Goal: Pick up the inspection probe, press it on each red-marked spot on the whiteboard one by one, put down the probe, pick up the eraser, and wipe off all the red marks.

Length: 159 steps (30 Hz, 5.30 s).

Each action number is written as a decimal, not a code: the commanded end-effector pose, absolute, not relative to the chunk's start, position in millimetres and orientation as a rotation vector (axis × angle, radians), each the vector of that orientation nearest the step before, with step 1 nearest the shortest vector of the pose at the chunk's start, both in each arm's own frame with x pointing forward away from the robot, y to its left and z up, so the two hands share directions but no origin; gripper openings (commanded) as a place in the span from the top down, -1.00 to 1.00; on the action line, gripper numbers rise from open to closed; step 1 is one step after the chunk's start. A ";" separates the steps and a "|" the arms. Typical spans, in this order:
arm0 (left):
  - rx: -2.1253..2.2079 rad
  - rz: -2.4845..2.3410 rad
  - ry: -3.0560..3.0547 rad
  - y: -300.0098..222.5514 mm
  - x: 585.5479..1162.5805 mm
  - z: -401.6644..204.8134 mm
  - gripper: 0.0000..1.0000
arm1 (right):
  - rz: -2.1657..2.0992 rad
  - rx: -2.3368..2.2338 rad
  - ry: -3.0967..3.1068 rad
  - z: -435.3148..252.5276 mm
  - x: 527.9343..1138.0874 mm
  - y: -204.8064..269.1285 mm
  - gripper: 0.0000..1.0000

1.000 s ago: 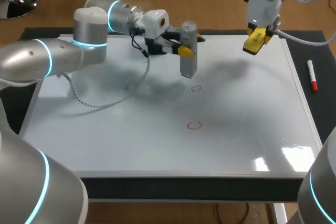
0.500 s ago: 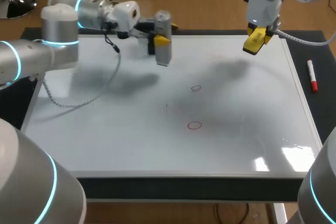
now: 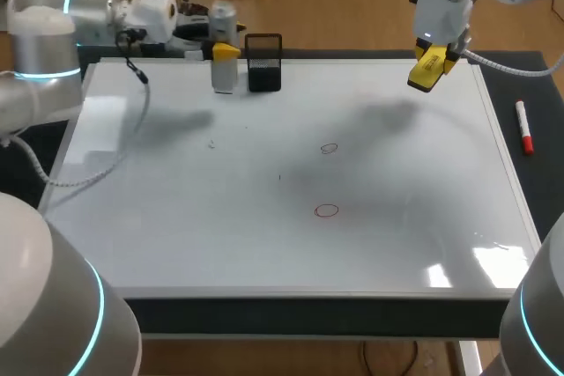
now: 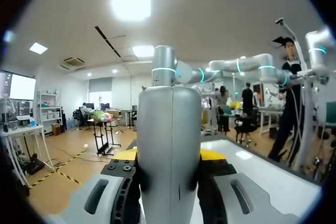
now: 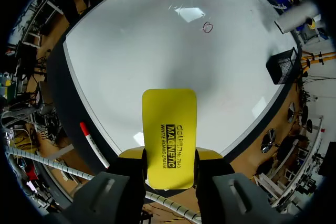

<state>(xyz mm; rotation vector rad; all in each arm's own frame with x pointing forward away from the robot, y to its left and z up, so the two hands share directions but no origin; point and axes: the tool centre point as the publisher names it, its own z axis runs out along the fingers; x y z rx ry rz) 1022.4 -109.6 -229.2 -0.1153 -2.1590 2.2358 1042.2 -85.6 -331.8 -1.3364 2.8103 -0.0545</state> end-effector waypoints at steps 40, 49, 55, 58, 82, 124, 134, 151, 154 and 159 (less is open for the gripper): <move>0.416 2.414 -2.370 -54.7 1066.3 -245.2 1.00 | -0.060 -1.340 2.811 -330.7 1042.5 -86.0 1.00; 0.416 2.414 -2.370 -54.7 1066.3 -245.2 1.00 | -0.060 -1.340 2.811 -330.7 1042.5 -86.0 1.00; 0.416 2.414 -2.370 -54.7 1066.3 -245.2 1.00 | -0.060 -1.340 2.811 -330.7 1042.5 -86.0 1.00; 0.416 2.414 -2.370 -54.7 1066.3 -245.2 1.00 | -0.092 -1.392 2.801 -331.3 1037.7 -77.1 1.00; 0.416 2.414 -2.370 -54.7 1066.3 -245.2 1.00 | -0.211 -1.833 2.555 -330.9 952.7 46.4 1.00; 0.416 2.414 -2.370 -54.7 1066.3 -245.2 1.00 | 0.010 -2.146 2.243 -402.4 909.6 154.4 1.00; 0.416 2.414 -2.370 -54.7 1066.3 -245.2 1.00 | 0.014 -2.166 2.247 -416.4 909.9 155.9 1.00; 0.416 2.414 -2.370 -54.7 1066.3 -245.2 1.00 | 0.007 -2.204 2.262 -434.0 911.7 145.9 1.00; 0.416 2.414 -2.370 -54.7 1066.3 -245.2 1.00 | 0.009 -2.207 2.274 -436.8 911.0 141.4 1.00; 0.416 2.414 -2.370 -54.7 1066.3 -245.2 1.00 | 0.006 -2.204 2.296 -441.6 911.2 132.6 1.00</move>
